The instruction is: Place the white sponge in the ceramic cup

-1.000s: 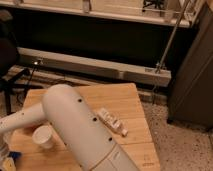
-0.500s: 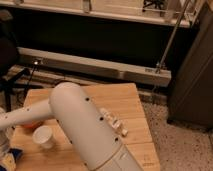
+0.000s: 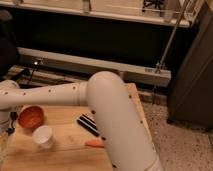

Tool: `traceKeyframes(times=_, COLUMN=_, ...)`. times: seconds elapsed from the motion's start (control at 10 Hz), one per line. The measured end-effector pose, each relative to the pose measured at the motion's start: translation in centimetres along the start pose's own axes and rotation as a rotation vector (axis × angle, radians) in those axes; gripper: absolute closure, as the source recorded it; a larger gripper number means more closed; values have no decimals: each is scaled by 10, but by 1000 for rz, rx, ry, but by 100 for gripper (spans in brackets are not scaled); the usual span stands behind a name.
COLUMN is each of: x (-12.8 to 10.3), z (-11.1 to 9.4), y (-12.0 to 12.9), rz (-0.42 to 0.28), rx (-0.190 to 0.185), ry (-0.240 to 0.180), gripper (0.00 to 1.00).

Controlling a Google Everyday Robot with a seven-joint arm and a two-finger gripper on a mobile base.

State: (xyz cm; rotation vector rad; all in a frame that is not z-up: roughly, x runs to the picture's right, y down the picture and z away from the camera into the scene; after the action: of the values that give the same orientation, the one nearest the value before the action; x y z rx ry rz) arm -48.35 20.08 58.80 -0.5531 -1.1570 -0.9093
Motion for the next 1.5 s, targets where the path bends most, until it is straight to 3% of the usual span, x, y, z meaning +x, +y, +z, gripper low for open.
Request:
traceKeyframes(times=0.3, x=-15, z=-83, y=4, rz=-5, rx=206, ry=-97, gripper=100)
traceKeyframes(times=0.6, x=-15, z=-127, y=30, rz=22, rx=352, ry=-223, gripper=100)
traceKeyframes(times=0.8, x=-15, z=-136, y=48, rz=30, rx=411, ry=-315, gripper=100)
traceKeyframes(times=1.0, x=-11, z=-141, y=69, rz=37, rx=432, ry=-391, gripper=100)
traceKeyframes(times=1.5, x=4, z=-118, y=115, rz=88, rx=358, ry=-557, gripper=100)
